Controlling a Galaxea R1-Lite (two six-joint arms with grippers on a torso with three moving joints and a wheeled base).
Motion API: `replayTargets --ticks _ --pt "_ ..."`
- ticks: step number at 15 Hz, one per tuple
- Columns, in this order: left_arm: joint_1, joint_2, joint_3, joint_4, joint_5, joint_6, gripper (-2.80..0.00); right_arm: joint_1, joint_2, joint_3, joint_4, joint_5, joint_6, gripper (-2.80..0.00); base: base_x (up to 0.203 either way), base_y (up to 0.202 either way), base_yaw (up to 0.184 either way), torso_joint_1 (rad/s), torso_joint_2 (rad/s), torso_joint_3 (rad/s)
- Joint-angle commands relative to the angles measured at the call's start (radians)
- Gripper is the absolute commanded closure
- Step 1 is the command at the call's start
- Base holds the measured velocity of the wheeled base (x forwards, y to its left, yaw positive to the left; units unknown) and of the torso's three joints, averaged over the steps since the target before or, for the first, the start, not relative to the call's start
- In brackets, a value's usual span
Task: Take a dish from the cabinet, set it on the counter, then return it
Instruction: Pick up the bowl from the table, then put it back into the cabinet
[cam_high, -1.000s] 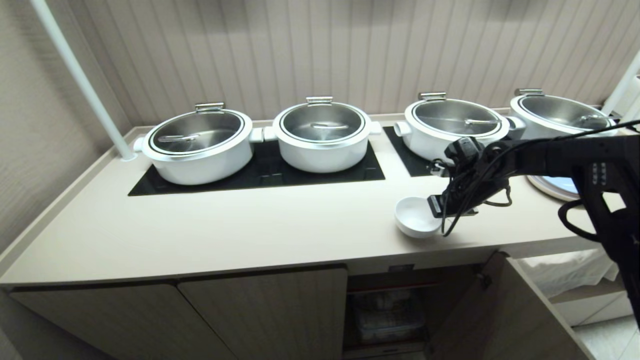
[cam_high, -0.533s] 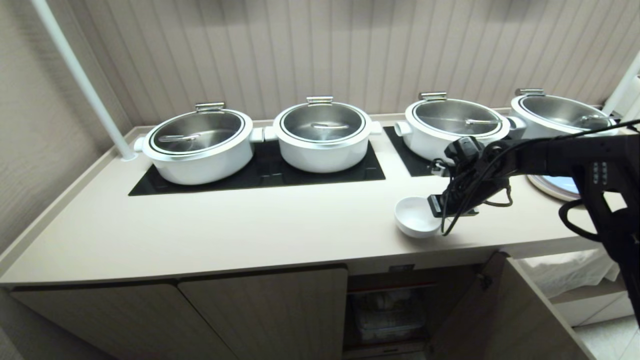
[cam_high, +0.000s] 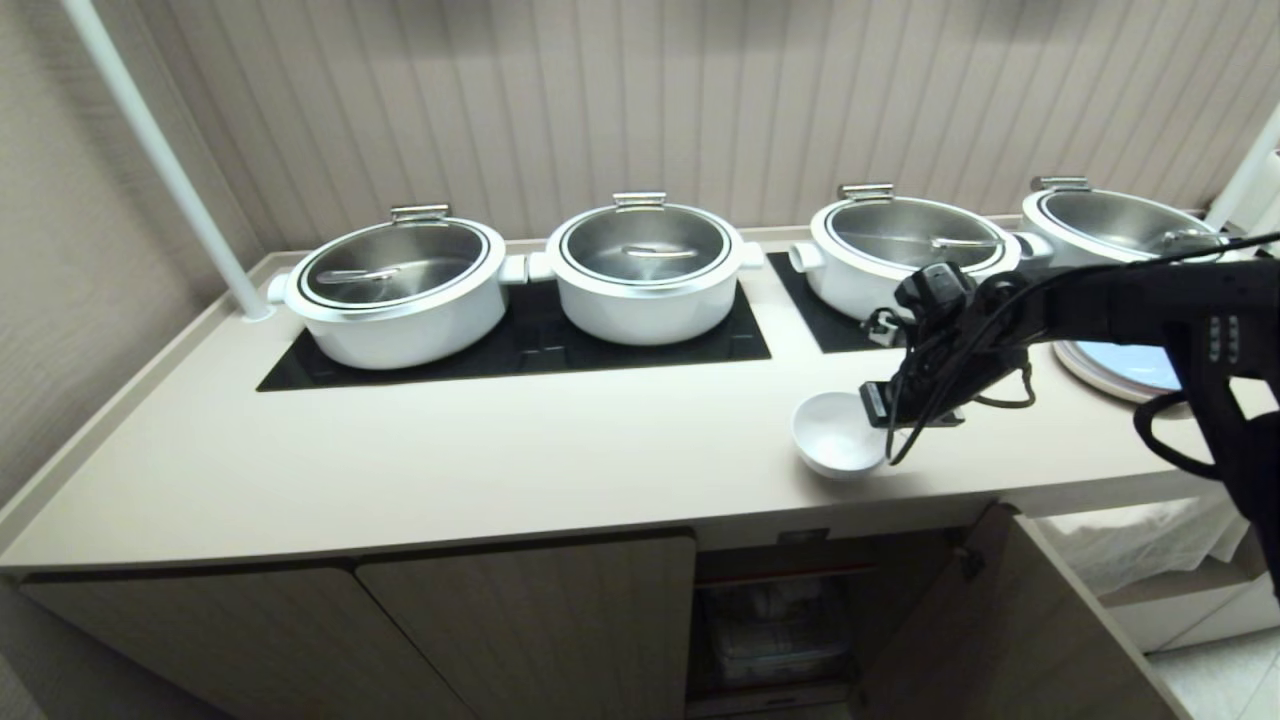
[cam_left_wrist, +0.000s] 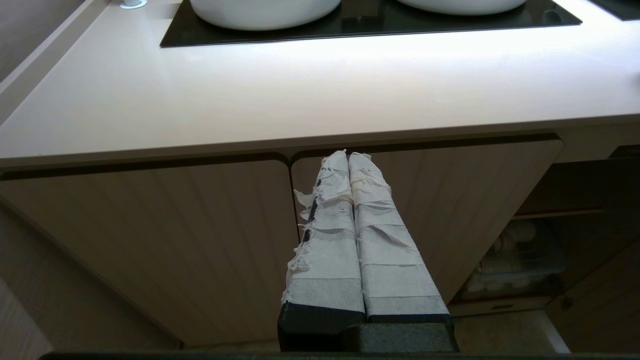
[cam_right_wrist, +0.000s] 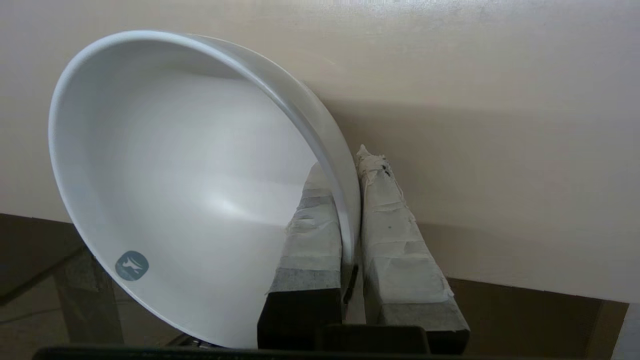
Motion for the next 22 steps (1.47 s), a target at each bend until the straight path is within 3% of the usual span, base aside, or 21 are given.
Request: replayTargets --ticks 1,10,14,22 --pt "0.000 0.000 0.000 0.000 0.000 0.000 0.00 0.001 -0.024 0.004 0.002 0.002 0.023 0.00 0.000 0.000 0.000 0.000 0.00 0.000" --pt "0.000 0.000 0.000 0.000 0.000 0.000 0.00 0.001 -0.140 0.123 0.003 -0.032 0.114 0.00 0.000 0.000 0.000 0.000 0.00 0.000" --pt "0.000 0.000 0.000 0.000 0.000 0.000 0.00 0.002 -0.210 0.232 -0.004 -0.034 0.118 0.00 0.000 0.000 0.000 0.000 0.00 0.000" --pt "0.000 0.000 0.000 0.000 0.000 0.000 0.00 0.039 -0.380 0.459 -0.018 -0.032 0.200 0.00 0.000 0.000 0.000 0.000 0.00 0.000"
